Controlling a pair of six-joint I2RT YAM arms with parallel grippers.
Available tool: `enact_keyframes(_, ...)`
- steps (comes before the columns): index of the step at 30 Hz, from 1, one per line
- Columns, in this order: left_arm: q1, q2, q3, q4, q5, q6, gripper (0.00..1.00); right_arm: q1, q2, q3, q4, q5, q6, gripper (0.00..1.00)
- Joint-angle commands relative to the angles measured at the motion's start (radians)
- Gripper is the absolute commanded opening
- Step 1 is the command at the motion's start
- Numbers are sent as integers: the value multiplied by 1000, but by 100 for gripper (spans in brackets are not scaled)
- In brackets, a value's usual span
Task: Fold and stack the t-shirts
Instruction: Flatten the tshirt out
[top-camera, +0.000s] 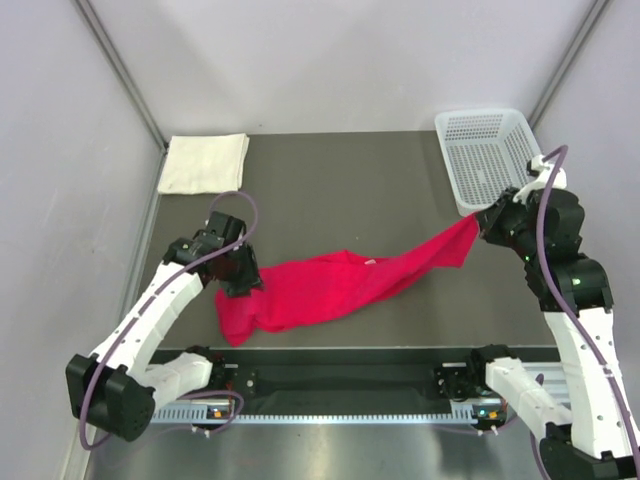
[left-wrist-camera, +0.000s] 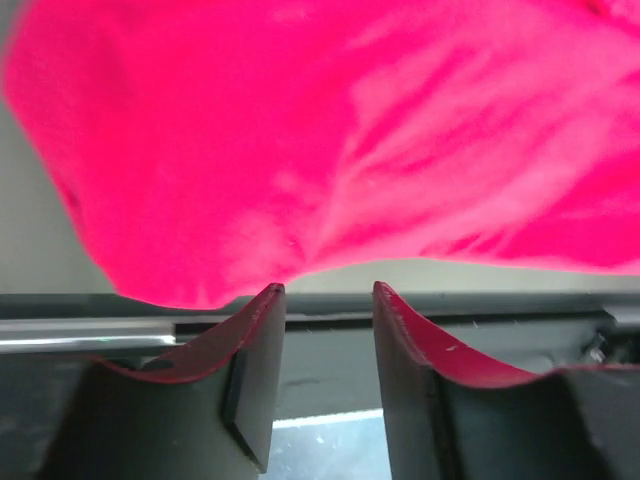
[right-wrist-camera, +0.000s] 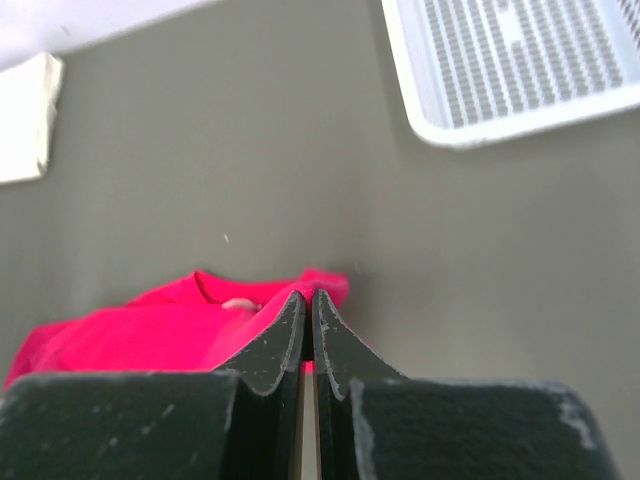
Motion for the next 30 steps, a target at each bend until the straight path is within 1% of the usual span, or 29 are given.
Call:
enact_keyframes(1,5,-12,4,61,110,-23,47,-14,-17,-29,-4,-18,19,0)
enact_keyframes(3,3,13,20,61,132,-9,50,-16,-22,-35,-3,-22,25,0)
enact_keyframes(6,-23,71,21,93,205,26,57,-16,-24,-38,-3,-27,27,0)
enact_keyframes(7,-41,120,22,99,234,40,58,-14,-24,-40,-1,-25,25,0)
enact_keyframes(9,-150,177,69,83,199,78,58,-14,-17,-41,3,-27,28,0)
enact_keyframes(10,-196,218,91,87,154,92,59,-16,-14,-43,6,-31,28,0)
enact_keyframes(11,-295,232,126,98,121,113,59,-14,-13,-43,9,-36,30,0)
enact_keyframes(13,-384,269,151,122,83,147,60,-13,-1,-41,9,-38,30,0)
enact_keyframes(14,-467,283,174,127,-9,178,62,-14,-1,-40,11,-36,30,0)
enact_keyframes(16,-529,338,182,133,-87,210,64,-16,3,-40,16,-38,34,0)
enact_keyframes(19,-656,406,180,158,-256,275,69,-14,9,-35,16,-36,34,0)
enact_keyframes(20,-747,418,174,170,-319,284,70,-16,7,-37,17,-36,34,0)
enact_keyframes(21,-789,433,174,176,-454,286,71,-16,7,-38,17,-36,34,0)
enact_keyframes(23,-875,475,175,175,-557,258,73,-16,10,-34,14,-38,39,0)
enact_keyframes(24,-894,484,169,185,-577,259,73,-16,9,-34,14,-36,39,0)
enact_keyframes(26,-940,504,133,260,-594,287,73,-16,3,-35,12,-36,40,0)
enact_keyframes(27,-952,524,114,302,-594,299,75,-16,3,-35,8,-38,40,0)
enact_keyframes(30,-978,576,111,319,-626,296,75,-16,1,-31,-1,-36,37,0)
